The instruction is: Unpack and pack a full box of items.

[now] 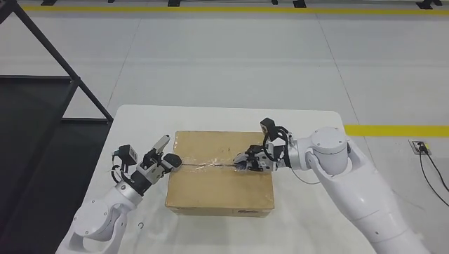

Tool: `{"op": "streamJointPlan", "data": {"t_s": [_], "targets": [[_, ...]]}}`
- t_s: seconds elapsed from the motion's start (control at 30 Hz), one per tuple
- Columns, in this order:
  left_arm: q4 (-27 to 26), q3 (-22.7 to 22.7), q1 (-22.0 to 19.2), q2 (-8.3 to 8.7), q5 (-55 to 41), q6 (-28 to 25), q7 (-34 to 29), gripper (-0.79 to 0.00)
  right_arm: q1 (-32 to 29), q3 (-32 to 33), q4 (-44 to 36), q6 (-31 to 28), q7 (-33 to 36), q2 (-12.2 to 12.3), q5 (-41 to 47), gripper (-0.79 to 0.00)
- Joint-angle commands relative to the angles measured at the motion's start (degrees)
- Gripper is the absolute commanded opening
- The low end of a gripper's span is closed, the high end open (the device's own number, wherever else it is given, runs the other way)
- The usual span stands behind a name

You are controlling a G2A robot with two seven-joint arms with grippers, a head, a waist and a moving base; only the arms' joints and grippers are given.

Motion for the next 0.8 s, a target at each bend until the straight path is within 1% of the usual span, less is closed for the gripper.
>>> {"op": "streamJointPlan", "data": {"t_s": [0.0,0.23,0.53,0.7,0.73,0.77], "targets": [[-0.02,0.0,0.02,0.0,-0.08,-0.03,-0.09,0.0,0.07,0.2,0.14,0.02,0.09,0.09,0.1,-0.554],[-0.09,-0.06,0.1,-0.01,-0.03,-0.2,-0.16,0.0,-0.57,1.32,-0.4,-0.09,-0.33,0.59,0.27,-0.536],[-0.27,0.12,0.18,-0.04,0.12,-0.12,-0.05,0.0,-1.94,1.72,-2.41,0.06,-1.1,1.04,0.42,-0.456],[0.06,0.52,0.16,-0.11,0.28,-0.24,0.07,0.0,-2.03,1.32,-2.95,0.18,-1.34,1.14,0.14,-0.379],[0.12,0.6,0.15,-0.12,0.41,-0.2,0.13,0.0,-2.06,1.27,-3.12,0.12,-1.39,1.18,0.01,-0.342],[0.15,0.65,0.13,-0.12,0.46,-0.22,0.15,0.0,-2.1,1.25,-3.22,0.09,-1.42,1.2,-0.07,-0.268]]}}
